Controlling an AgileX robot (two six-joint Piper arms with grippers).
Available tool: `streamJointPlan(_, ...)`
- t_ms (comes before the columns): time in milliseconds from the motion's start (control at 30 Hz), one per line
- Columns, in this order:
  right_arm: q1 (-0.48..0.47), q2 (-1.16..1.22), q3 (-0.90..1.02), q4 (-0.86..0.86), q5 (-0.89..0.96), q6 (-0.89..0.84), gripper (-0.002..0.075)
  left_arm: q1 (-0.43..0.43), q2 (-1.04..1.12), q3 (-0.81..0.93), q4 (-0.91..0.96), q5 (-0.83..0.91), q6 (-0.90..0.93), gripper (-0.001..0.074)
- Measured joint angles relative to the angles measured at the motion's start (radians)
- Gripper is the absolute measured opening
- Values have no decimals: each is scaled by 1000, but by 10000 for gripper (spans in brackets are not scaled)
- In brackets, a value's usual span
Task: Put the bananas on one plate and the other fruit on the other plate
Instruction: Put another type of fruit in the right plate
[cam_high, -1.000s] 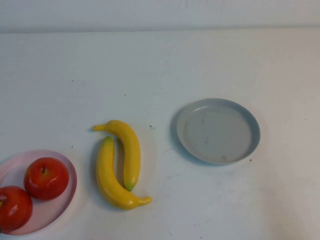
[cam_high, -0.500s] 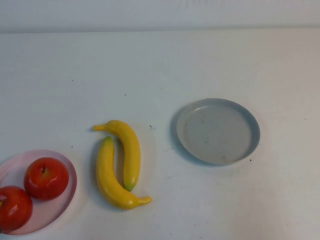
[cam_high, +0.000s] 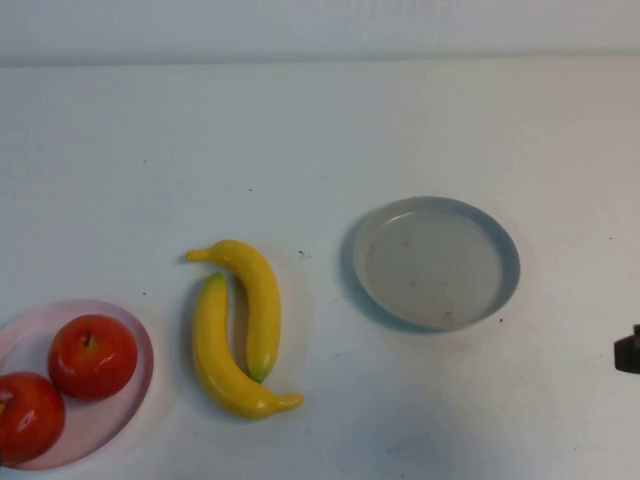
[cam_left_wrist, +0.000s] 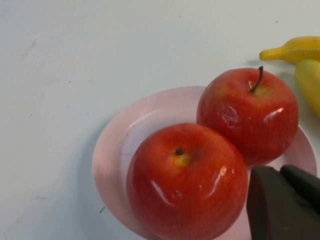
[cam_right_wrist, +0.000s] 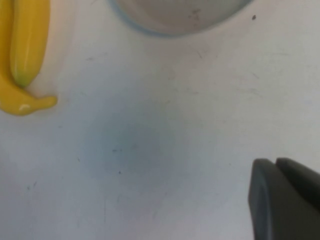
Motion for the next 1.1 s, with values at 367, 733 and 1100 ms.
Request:
streamJointPlan(367, 397, 421, -302, -31, -94, -8, -9, 0, 0, 0, 0, 0, 0, 4)
streamJointPlan(733, 628, 892, -818, -85, 0, -8, 277, 0, 0, 0, 0, 0, 0, 4)
streamJointPlan(1100, 653, 1183, -1214, -275, 146, 235, 372, 0, 0, 0, 0, 2, 0, 4)
